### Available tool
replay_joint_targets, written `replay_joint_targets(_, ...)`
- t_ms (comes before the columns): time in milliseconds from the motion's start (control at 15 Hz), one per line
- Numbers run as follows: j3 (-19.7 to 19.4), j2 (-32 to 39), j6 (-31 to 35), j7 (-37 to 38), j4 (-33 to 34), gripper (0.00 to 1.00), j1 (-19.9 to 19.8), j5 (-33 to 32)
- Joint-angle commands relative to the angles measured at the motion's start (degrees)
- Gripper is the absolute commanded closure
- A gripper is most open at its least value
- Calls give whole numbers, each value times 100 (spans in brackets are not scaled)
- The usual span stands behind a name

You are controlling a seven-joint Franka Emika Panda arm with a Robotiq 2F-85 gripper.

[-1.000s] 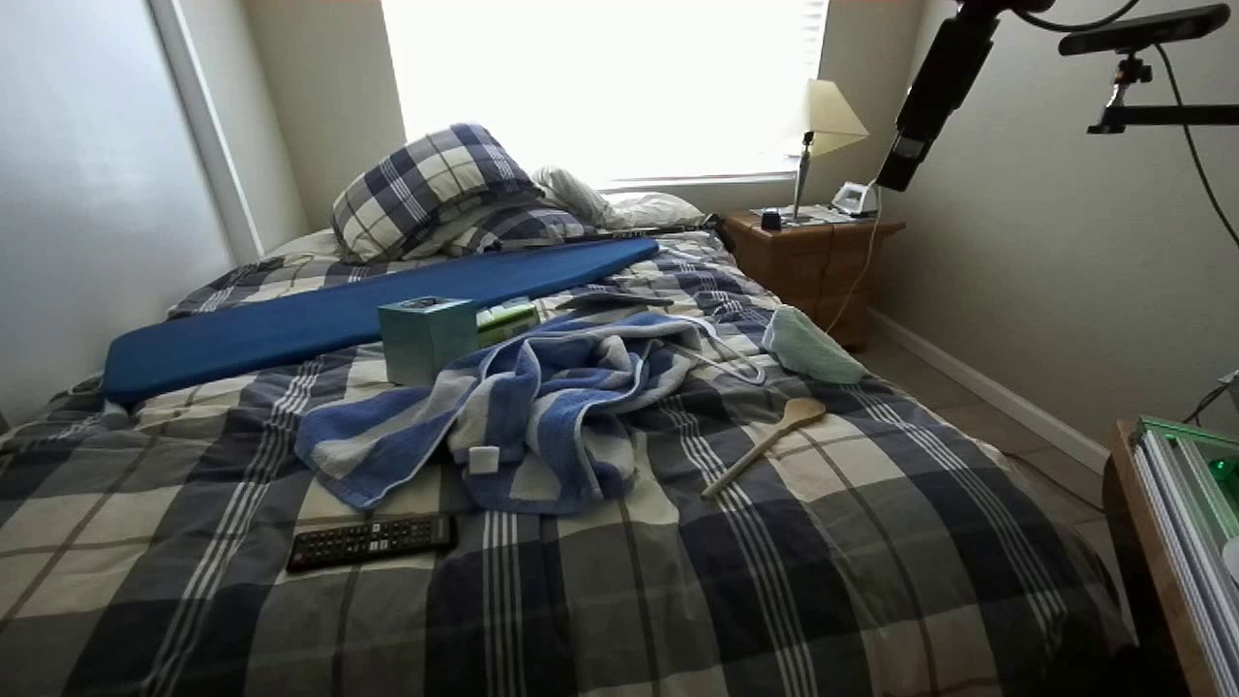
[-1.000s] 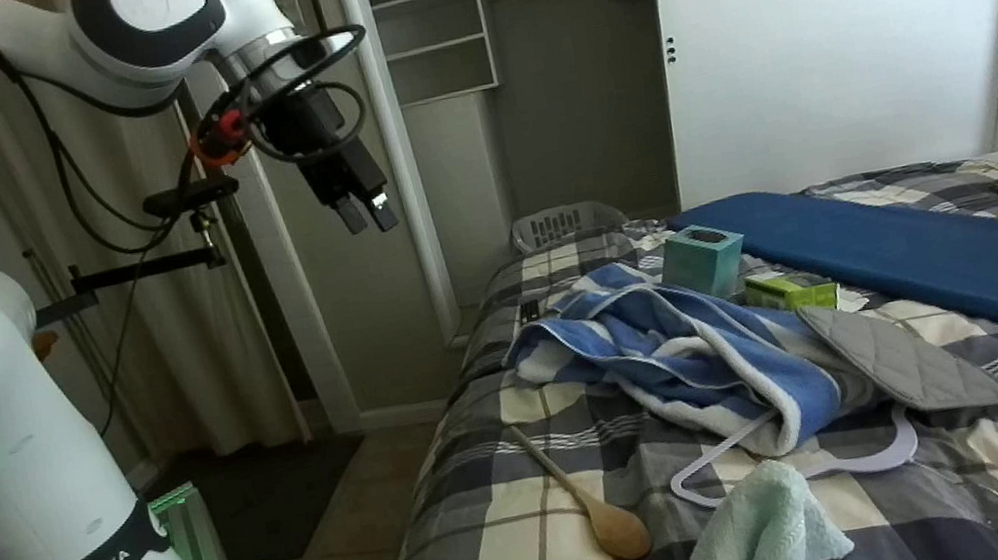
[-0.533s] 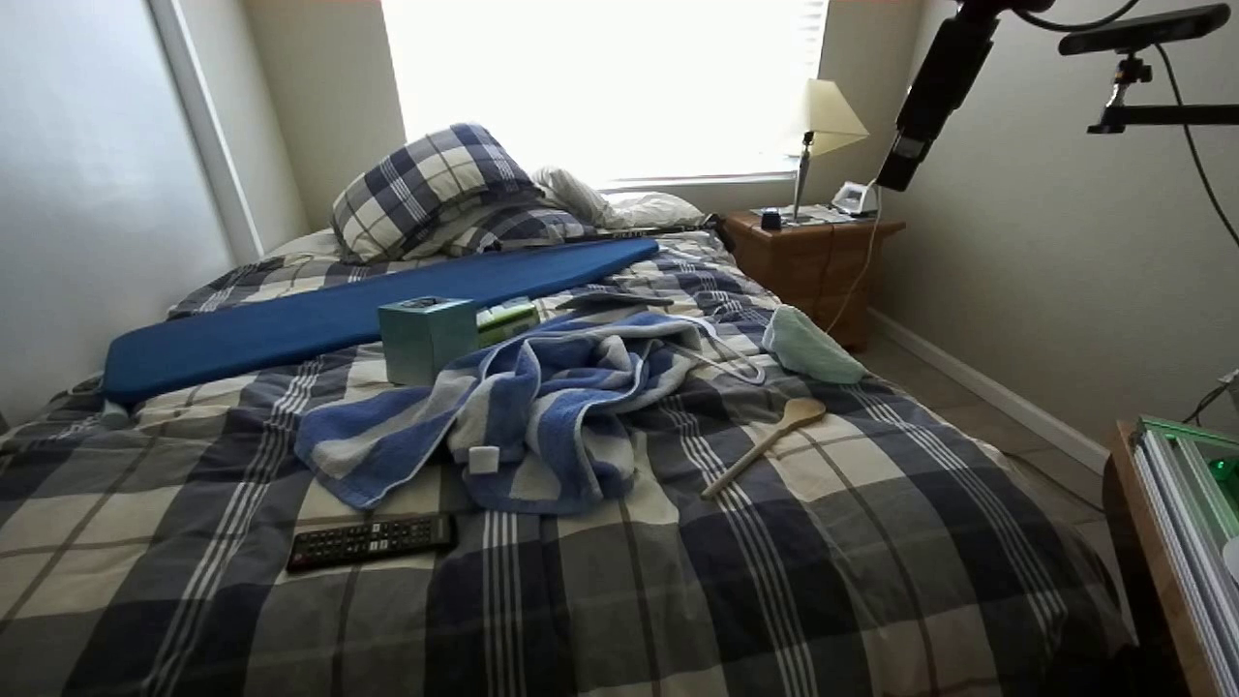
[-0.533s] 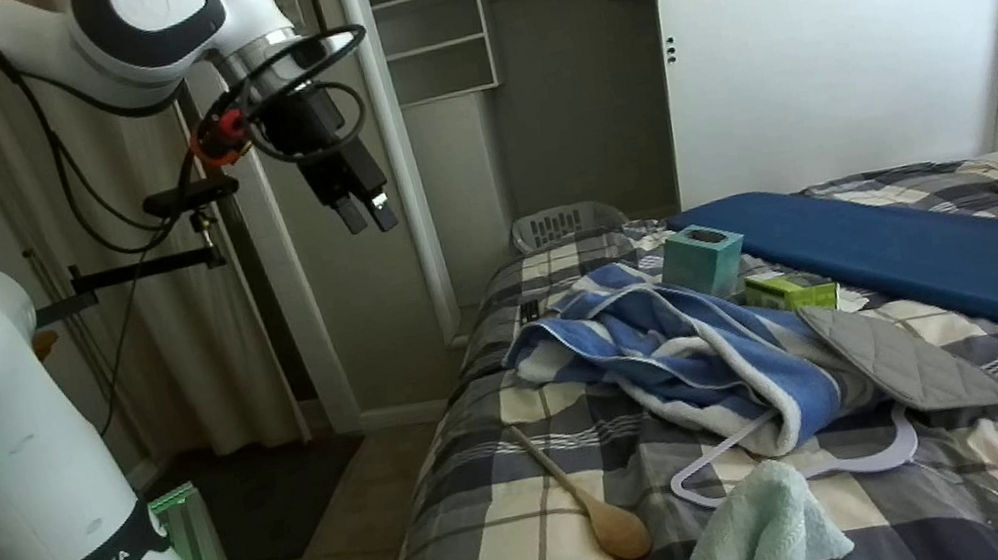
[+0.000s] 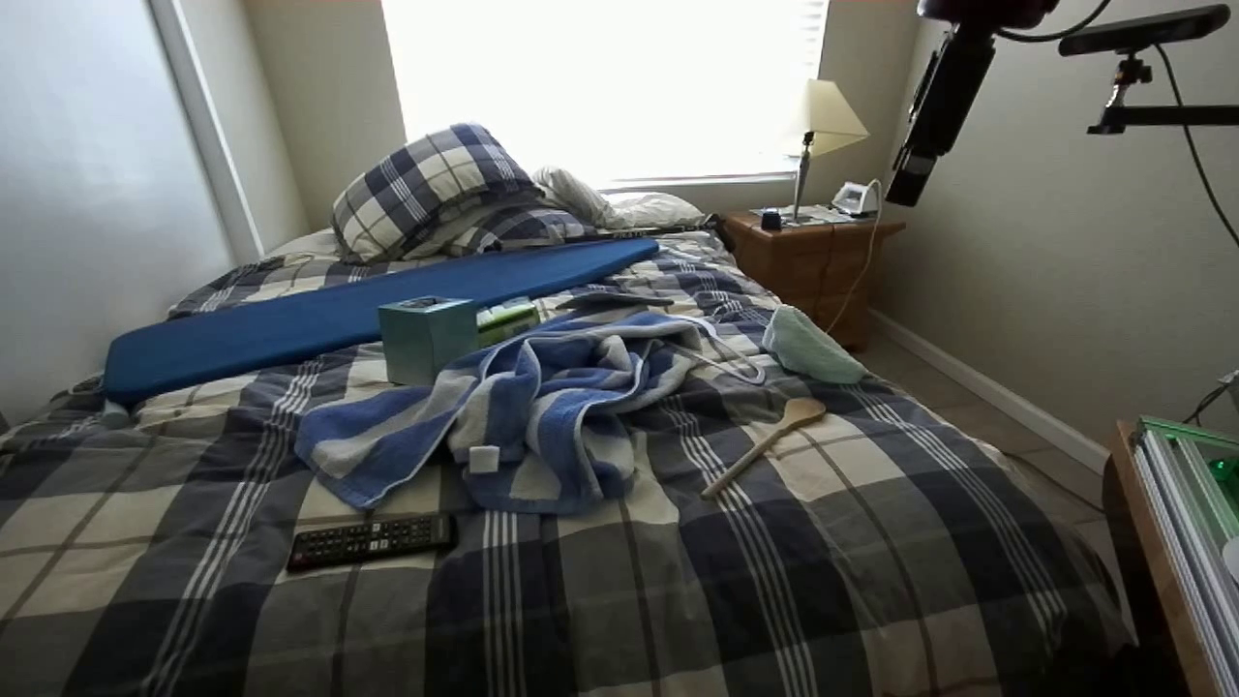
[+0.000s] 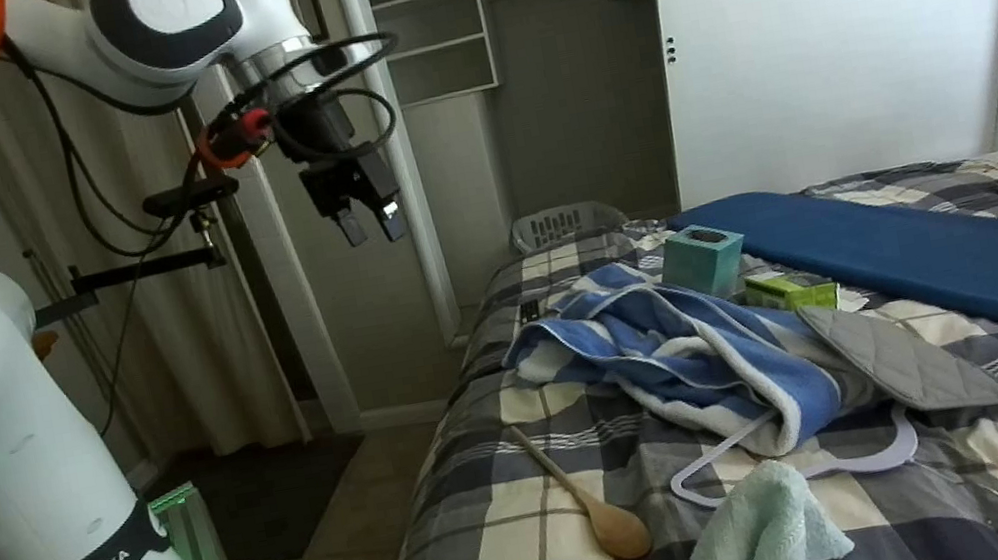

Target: Put the wooden spoon in the blue box.

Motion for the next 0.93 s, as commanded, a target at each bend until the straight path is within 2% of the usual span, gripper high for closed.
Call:
replay_joint_targets(0, -396, 1053, -121, -914, 504, 0, 50, -312)
replay_joint_targets(200, -599, 1942, -117, -1621, 954, 0, 84, -524)
replay_joint_targets(600, -678, 3582, 35, -2885, 1837, 0, 20, -1121)
replay_joint_targets(867, -780, 4484, 226, -3229, 2385, 0, -164, -1653)
